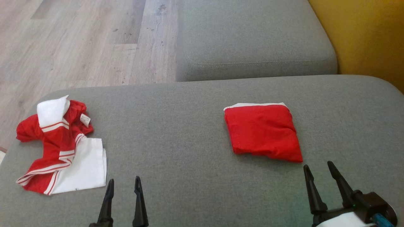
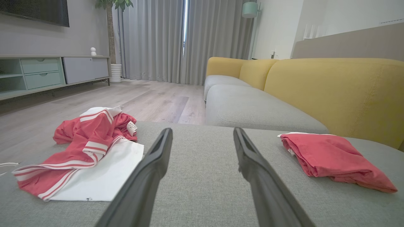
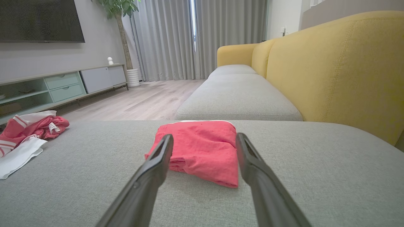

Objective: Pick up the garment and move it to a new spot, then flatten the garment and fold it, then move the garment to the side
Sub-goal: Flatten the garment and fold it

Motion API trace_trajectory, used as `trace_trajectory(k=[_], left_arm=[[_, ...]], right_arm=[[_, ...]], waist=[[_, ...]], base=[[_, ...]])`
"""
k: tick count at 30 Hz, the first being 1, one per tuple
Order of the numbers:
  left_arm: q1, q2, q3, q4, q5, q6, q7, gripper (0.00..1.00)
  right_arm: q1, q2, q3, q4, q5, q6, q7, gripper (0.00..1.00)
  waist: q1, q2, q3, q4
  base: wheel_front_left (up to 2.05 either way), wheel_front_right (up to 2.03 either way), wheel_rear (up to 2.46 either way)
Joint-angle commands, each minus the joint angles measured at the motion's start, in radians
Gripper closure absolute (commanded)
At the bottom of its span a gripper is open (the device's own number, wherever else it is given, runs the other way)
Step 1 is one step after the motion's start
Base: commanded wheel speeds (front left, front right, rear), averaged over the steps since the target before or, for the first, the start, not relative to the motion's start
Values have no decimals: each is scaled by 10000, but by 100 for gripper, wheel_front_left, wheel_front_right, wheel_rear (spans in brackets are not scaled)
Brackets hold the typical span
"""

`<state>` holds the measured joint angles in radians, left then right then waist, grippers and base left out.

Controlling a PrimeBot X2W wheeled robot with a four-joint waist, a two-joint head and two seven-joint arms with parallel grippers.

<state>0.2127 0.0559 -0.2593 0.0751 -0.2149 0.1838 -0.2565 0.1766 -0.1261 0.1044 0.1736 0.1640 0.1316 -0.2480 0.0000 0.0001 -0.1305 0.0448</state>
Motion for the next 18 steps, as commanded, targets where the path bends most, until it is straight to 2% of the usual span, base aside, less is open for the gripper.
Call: trace_trajectory(k=[1, 18], left_arm=[[-363, -56, 336, -268, -4, -31, -53, 0], [-347, -56, 351, -175, -13, 38, -53, 0]], right_arm=[[-260, -41, 197, -302, -106, -9, -137, 0], [-246, 26, 260, -203, 76, -9, -137, 0]], waist=[[0, -1, -5, 5], [0, -1, 45, 2]], base=[[0, 0, 0], [0, 0, 0]])
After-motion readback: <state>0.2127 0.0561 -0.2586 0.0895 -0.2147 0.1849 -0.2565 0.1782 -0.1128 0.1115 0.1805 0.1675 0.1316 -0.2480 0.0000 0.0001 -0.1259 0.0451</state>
